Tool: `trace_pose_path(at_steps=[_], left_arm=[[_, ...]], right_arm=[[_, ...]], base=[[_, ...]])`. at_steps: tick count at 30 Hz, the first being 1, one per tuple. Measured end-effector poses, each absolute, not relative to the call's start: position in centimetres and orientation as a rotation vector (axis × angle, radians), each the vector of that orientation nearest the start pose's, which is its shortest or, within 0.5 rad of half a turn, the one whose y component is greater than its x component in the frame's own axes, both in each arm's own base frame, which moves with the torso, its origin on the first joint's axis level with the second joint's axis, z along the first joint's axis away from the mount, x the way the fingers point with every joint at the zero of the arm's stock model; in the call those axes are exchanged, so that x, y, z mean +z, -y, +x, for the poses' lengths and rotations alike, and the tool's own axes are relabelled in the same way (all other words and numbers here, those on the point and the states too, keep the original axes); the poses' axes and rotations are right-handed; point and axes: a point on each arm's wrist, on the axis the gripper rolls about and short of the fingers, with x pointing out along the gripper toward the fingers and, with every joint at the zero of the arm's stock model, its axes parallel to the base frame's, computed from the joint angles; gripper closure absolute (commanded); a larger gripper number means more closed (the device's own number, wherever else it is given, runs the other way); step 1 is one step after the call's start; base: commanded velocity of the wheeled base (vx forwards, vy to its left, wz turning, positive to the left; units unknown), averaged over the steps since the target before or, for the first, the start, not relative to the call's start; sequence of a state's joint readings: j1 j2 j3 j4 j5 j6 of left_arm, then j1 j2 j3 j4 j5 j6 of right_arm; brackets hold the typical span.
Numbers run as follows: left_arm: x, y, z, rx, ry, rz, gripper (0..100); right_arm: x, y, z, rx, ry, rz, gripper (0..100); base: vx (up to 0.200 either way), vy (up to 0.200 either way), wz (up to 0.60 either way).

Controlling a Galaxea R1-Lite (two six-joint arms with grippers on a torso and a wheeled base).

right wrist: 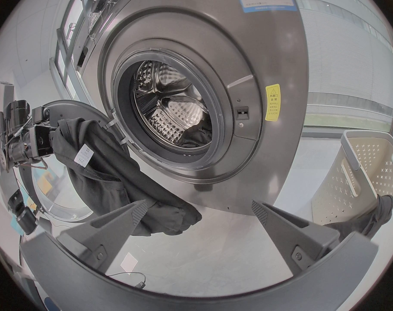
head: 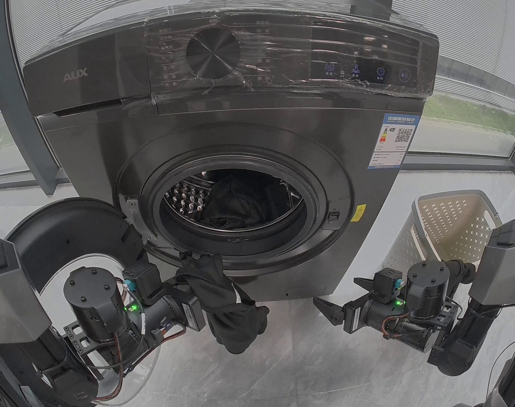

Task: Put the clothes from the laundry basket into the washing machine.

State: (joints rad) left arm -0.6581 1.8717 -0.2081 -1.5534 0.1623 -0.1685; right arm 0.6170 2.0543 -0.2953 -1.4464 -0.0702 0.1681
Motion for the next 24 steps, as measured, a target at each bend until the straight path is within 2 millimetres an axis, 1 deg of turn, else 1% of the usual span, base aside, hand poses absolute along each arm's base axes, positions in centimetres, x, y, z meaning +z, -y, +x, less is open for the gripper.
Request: trace_pose_path(at_steps=[7,13,14,20,24], left_arm=[[8.8,15.2,20.1,-0.487,-0.162,-0.097,100],[8.5,15.6,20.5,-0.468,-0.158,-0.064,100],[8.5,15.7,20.6,-0.466,-0.154,-0.064,100],[8.6,17.1,20.7,-0.502,-0.137,-0.069,100],[8.9,18.8,20.1,-0.561,-0.119,-0.08,100]], right_arm=[[4.8,-16.0,22.8,0.517,-0.345,0.056,0],[4.8,-16.3,22.6,0.528,-0.341,0.056,0],[4.8,-16.3,22.6,0.53,-0.341,0.056,0],[4.9,-16.6,22.4,0.539,-0.339,0.059,0],[4.9,-16.7,22.2,0.548,-0.339,0.06,0]], base=[[0.0,0.0,0.0],[0.2,0.0,0.0],[0.0,0.0,0.0],[0.0,0.0,0.0],[0.0,0.0,0.0]])
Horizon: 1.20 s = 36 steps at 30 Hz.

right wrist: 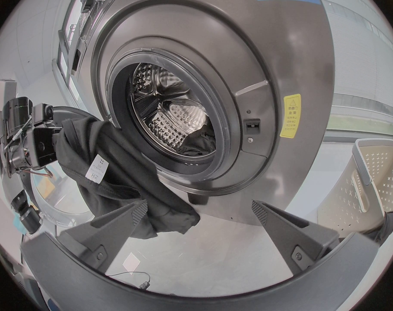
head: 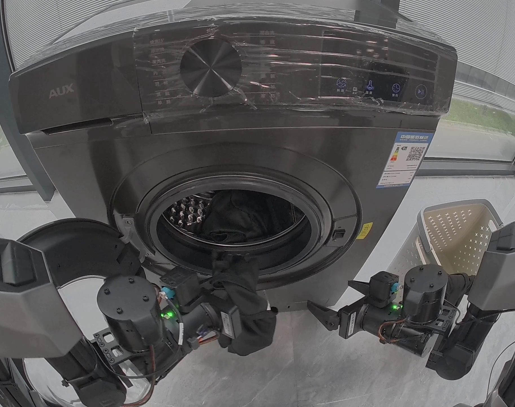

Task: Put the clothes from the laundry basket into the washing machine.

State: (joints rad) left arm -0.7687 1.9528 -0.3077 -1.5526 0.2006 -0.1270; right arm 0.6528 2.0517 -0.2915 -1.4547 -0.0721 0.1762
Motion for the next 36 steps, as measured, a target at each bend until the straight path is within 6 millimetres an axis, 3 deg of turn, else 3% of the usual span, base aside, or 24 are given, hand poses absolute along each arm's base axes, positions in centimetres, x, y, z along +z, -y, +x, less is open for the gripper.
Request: trace_pose_path(at_steps=[8,21,36], left_arm=[[9.8,22.0,21.1,-0.599,-0.048,-0.133,100],[8.5,25.0,28.0,-0.49,0.028,-0.247,100],[6.2,24.2,36.9,-0.314,0.088,-0.17,100]], right_arm=[[4.8,-16.9,21.6,0.562,-0.35,0.059,0],[5.1,-16.5,20.7,0.568,-0.36,0.061,0],[5.0,-17.1,19.8,0.609,-0.372,0.05,0]], base=[[0.0,0.0,0.0],[0.0,0.0,0.0],[0.0,0.0,0.0]])
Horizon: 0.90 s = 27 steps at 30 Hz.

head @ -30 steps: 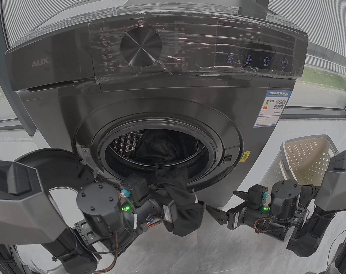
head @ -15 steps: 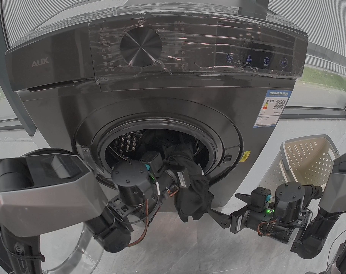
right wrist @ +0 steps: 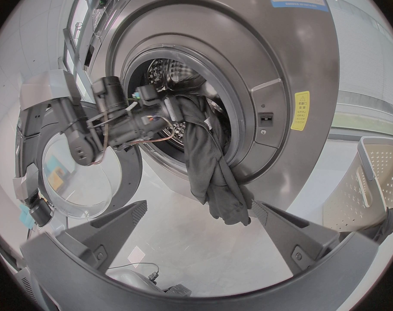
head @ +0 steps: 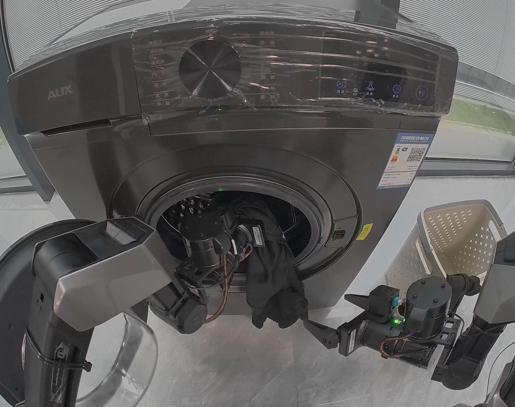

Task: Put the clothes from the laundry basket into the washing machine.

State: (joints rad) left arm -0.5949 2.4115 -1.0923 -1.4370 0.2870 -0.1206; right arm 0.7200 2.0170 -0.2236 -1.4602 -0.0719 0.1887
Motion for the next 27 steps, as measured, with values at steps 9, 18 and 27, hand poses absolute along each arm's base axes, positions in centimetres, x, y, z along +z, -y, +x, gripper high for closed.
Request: trace_pose_path(at_steps=[9,18,27], left_arm=[[6.7,24.2,41.0,-0.276,0.109,-0.161,100],[7.3,24.0,45.3,-0.223,0.161,-0.147,100],[6.2,22.8,47.2,-0.183,0.157,-0.136,0]], right_arm=[[4.9,-17.4,19.3,0.627,-0.38,0.046,0],[4.8,-17.4,19.0,0.632,-0.392,0.047,0],[4.8,-17.5,19.0,0.635,-0.388,0.051,0]], base=[[0.0,0.0,0.0],[0.0,0.0,0.0],[0.0,0.0,0.0]])
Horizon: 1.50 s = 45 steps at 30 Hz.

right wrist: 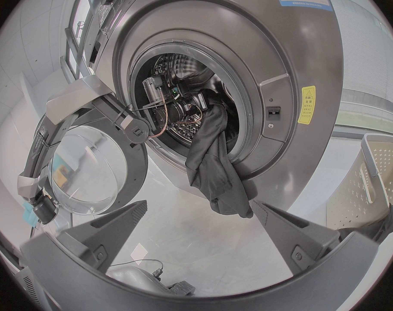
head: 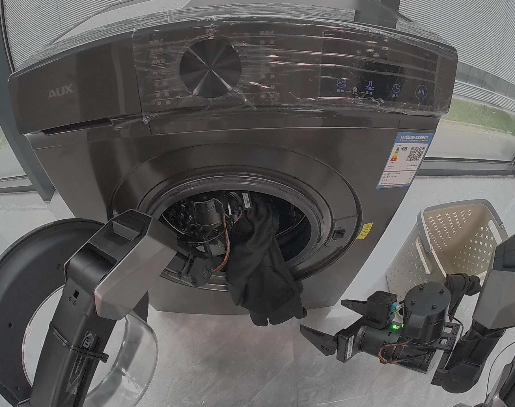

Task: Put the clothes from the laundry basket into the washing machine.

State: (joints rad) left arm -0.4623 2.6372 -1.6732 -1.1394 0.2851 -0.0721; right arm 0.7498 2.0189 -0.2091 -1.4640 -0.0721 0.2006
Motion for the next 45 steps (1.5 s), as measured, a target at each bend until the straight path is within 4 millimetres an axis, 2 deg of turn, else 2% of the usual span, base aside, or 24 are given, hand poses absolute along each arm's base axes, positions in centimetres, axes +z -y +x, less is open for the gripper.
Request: trace_pose_path(at_steps=[5,9,16,23,31,32,45], left_arm=[[5.9,22.7,47.1,-0.181,0.154,-0.139,0],[5.0,22.3,46.2,-0.195,0.09,-0.111,0],[3.5,22.0,42.8,-0.328,-0.08,-0.046,0],[3.1,23.1,39.8,-0.438,-0.187,-0.007,0],[2.0,24.1,39.5,-0.465,-0.233,0.027,0],[1.8,24.1,39.6,-0.464,-0.234,0.033,100],[0.5,23.9,41.3,-0.445,-0.217,0.039,100]], right_arm=[[4.9,-17.5,19.0,0.636,-0.377,0.057,0],[5.0,-17.5,19.1,0.636,-0.374,0.058,0],[5.0,-17.6,19.1,0.637,-0.369,0.061,0],[5.0,-17.6,19.1,0.64,-0.368,0.062,0],[5.0,-17.5,19.0,0.64,-0.371,0.061,0],[5.0,-17.5,19.0,0.64,-0.371,0.061,0],[5.1,-17.6,19.1,0.639,-0.368,0.07,0]], base=[[0.0,0.0,0.0],[0.0,0.0,0.0],[0.0,0.0,0.0],[0.0,0.0,0.0],[0.0,0.0,0.0],[0.0,0.0,0.0],[0.0,0.0,0.0]])
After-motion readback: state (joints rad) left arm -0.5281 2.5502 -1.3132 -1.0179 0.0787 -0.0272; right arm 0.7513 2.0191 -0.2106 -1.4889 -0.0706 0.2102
